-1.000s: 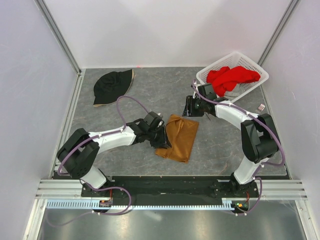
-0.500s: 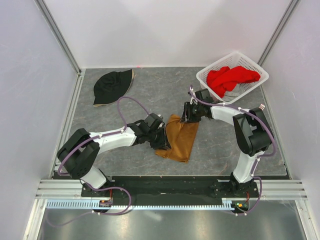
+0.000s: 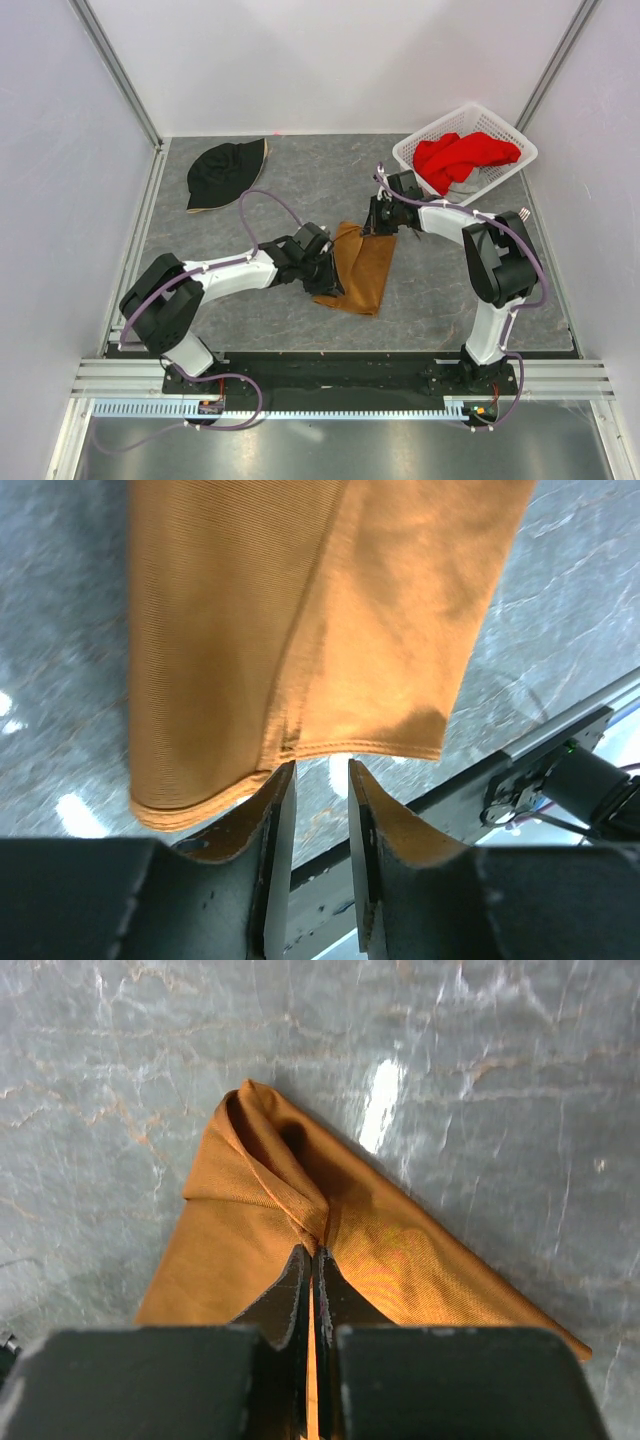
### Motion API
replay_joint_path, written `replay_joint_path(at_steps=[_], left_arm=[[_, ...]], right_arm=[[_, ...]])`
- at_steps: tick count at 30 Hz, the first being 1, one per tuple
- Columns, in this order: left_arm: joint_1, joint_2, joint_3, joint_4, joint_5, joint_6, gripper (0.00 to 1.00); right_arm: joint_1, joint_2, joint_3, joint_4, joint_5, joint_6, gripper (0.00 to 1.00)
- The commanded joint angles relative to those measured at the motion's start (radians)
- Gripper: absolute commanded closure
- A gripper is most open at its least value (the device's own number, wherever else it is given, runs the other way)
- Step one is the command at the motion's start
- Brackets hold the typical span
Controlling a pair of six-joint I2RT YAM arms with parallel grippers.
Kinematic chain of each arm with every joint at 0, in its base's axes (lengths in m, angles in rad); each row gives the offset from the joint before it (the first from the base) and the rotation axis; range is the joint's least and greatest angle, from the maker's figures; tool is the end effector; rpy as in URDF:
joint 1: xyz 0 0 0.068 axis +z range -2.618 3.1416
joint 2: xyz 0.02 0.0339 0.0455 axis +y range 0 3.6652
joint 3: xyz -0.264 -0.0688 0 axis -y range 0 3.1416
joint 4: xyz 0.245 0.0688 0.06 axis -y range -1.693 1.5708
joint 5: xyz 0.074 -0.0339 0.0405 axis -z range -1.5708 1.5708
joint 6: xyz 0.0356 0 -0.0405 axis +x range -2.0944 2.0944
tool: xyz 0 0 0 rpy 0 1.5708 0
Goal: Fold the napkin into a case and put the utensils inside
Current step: Smooth out the 2/3-rectangle-folded napkin at the center of the board.
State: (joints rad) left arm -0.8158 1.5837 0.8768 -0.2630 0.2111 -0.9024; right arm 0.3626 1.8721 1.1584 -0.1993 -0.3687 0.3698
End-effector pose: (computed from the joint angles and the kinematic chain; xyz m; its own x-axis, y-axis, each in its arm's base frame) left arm 0.2071 -0.2310 0.1742 -0.9729 -0.0859 -0.2147 0.0480 0.8332 -0.5508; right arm 0.3586 0.1498 0.1657 -0.8839 0.0252 -0.4670 -0.2332 0.8418 0.4869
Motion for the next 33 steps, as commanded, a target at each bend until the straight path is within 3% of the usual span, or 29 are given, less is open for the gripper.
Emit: replay_joint_path(at_steps=[1, 10, 20, 27, 33], left_arm=[[-0.008, 0.039, 0.059, -0.005, -0.032, 0.043, 0.66], [-0.008, 0.088, 0.071, -0.022, -0.119, 0.039, 0.71], [-0.014, 0.150, 0.011, 0.108, -0.018, 0.014, 0.82], [-0.014, -0.022, -0.001, 0.047, -0.076, 0.020, 0.72], [0.024, -0.073, 0.011, -0.048, -0.122, 0.028, 0.75]], right_arm=[[0.002, 0.051, 0.044, 0.021, 0.019, -0.014, 1.00], [0.001, 0.101, 0.049, 0.034, 0.039, -0.042, 1.00], [-0.001, 0.130, 0.073, 0.046, 0.047, -0.043, 1.00], [0.001, 0.119, 0.066, 0.037, 0.048, -0.051, 1.00], [0.001, 0.117, 0.066, 0.035, 0.042, -0.046, 1.00]])
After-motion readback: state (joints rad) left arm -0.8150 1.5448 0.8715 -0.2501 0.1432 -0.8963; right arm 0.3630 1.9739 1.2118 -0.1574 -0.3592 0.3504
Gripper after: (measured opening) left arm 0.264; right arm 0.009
